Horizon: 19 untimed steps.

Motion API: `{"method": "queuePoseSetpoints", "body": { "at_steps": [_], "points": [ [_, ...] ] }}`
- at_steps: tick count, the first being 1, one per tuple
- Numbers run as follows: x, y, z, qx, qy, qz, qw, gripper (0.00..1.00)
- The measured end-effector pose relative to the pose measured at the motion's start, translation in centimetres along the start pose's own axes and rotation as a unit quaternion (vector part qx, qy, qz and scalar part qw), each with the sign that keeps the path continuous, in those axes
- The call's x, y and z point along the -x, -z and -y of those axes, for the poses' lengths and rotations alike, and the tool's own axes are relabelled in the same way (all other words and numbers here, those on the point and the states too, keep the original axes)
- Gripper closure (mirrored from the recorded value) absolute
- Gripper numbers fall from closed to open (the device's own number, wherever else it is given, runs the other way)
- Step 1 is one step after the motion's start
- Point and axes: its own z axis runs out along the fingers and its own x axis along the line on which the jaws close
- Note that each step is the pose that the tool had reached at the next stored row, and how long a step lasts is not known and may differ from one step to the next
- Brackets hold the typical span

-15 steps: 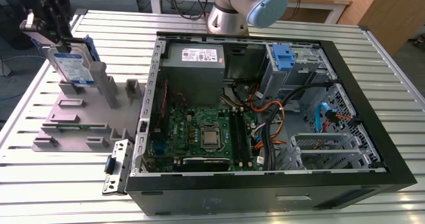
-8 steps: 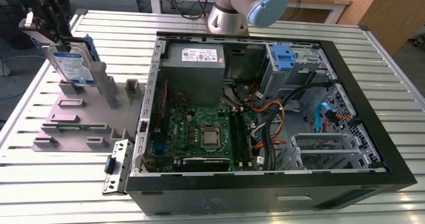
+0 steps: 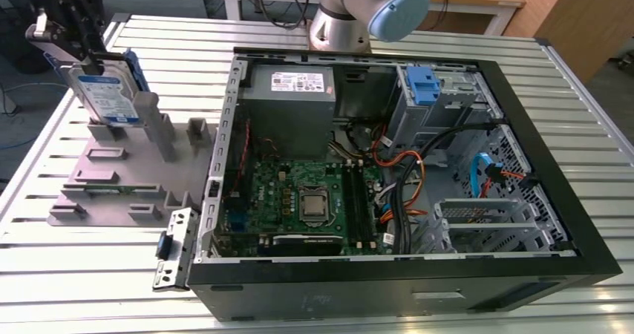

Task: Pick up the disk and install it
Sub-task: 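Pick up the disk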

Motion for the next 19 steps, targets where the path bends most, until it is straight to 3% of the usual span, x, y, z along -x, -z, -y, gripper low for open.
{"method": "queuePoseSetpoints", "body": {
  "at_steps": [10,19],
  "points": [
    [0.0,0.05,0.0,0.0,0.0,0.0,1.0,0.65],
    [0.03,0.82,-0.02,0.0,0.0,0.0,1.0,0.65]
  ]
}}
